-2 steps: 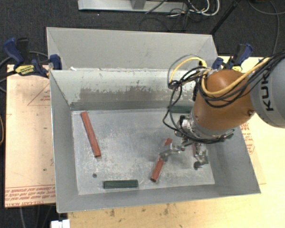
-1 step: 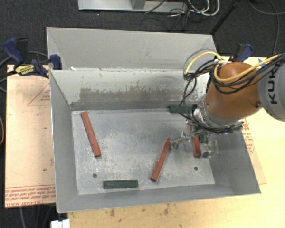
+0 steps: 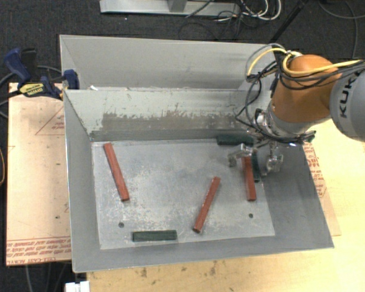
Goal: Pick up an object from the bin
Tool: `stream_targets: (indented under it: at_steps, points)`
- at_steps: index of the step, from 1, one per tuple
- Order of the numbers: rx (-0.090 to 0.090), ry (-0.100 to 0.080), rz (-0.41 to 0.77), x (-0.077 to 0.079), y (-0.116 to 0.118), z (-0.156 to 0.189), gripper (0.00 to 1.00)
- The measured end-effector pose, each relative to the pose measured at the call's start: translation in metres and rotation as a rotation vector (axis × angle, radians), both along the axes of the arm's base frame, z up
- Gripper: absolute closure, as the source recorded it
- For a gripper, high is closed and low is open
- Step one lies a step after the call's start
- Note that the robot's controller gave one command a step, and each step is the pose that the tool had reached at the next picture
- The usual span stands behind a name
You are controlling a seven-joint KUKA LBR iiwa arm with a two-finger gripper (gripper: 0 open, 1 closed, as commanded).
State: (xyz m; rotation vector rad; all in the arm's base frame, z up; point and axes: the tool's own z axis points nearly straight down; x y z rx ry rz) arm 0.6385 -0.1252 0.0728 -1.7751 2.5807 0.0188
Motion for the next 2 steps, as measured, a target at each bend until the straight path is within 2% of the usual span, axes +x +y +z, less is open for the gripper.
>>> stream_targets:
  at_steps: [1,2]
  points:
    - [0.000,-0.006,0.010,0.000,0.003,0.001,1.00]
    - [-0.014,-0.010,0.009,-0.016,0.013,0.131,1.00]
